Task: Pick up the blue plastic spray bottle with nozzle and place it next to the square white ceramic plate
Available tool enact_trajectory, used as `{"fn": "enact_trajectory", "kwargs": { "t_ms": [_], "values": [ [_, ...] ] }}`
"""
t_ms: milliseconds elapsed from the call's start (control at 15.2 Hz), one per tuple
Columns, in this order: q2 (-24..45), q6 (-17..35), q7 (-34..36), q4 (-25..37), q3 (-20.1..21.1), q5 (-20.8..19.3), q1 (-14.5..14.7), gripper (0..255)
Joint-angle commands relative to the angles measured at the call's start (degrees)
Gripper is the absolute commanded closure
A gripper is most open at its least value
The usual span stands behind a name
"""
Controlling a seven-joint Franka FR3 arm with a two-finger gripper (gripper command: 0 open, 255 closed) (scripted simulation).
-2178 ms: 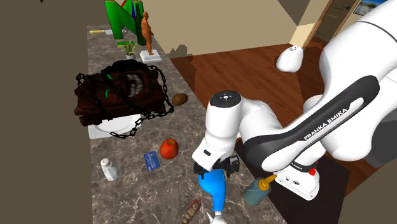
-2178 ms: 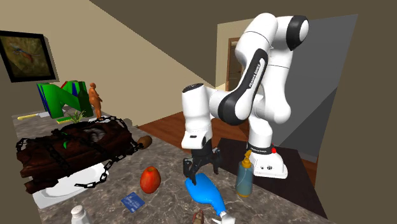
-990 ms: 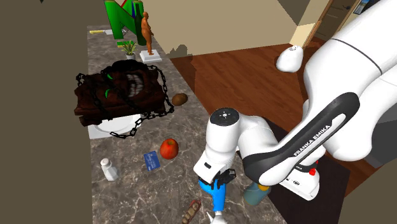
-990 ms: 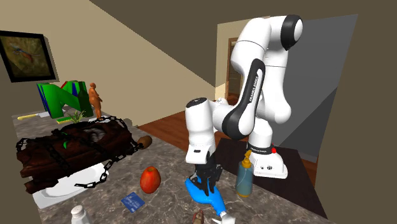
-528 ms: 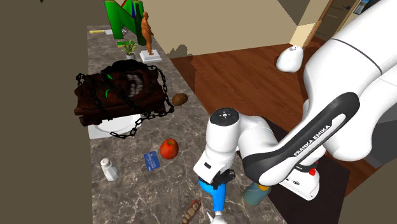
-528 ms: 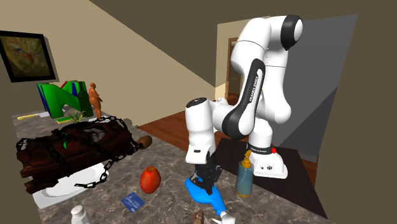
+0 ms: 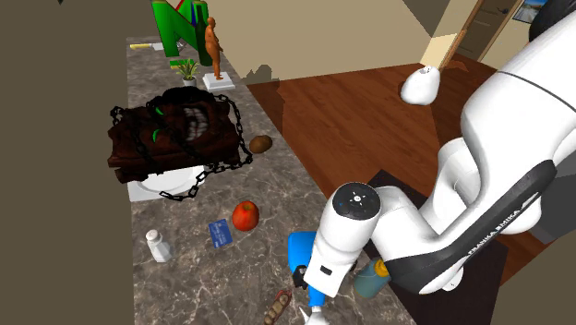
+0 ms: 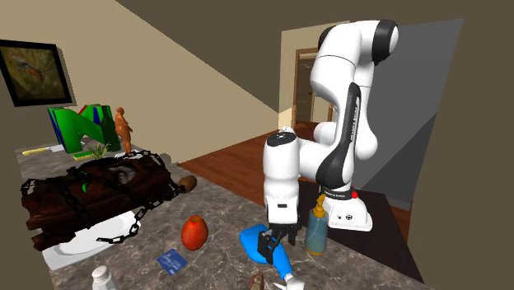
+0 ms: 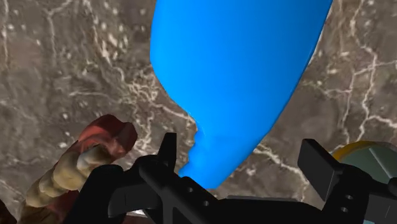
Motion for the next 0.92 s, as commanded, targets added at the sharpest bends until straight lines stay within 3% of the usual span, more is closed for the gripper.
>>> {"fn": "enact_trajectory", "kwargs": {
  "t_ms": [0, 198, 660, 726, 858],
  "values": [
    [1.9, 2.1, 0.8, -0.2, 0.2, -1.3, -0.3, 0],
    [4.7, 4.8, 2.2, -0.3, 0.3, -3.3, -0.8, 0],
    [4.7, 4.8, 2.2, -0.3, 0.3, -3.3, -0.7, 0],
    [4.7, 4.8, 2.2, -0.3, 0.3, -3.3, -0.7, 255],
    [4.7, 4.8, 2.2, -0.3, 0.3, -3.3, -0.7, 255]
  ]
}}
